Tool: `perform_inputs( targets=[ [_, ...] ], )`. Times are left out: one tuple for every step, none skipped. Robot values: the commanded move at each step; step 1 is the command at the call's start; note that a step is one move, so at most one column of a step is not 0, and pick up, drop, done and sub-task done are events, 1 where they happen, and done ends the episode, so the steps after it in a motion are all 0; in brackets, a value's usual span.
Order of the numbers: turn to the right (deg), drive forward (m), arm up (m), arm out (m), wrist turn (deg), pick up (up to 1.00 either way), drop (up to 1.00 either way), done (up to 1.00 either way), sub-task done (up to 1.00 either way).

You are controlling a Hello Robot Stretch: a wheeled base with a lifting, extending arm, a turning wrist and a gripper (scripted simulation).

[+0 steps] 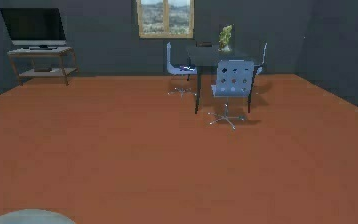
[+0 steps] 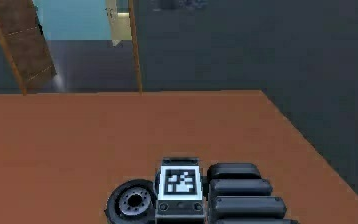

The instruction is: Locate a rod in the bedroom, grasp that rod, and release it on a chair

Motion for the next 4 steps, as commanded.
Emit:
perform_inputs(
  targets=[
    [0.0,0.95,0.00,0.00,0.0,0.00,0.00,0.00,0.00],
    [-6.0,0.00,0.00,0.00,0.0,0.00,0.00,0.00,0.00],
    [0.0,1.00,0.00,0.00,0.0,0.00,0.00,0.00,0.00],
    [-3.0,0.00,0.00,0.00,0.0,0.00,0.00,0.00,0.00]
  ],
)
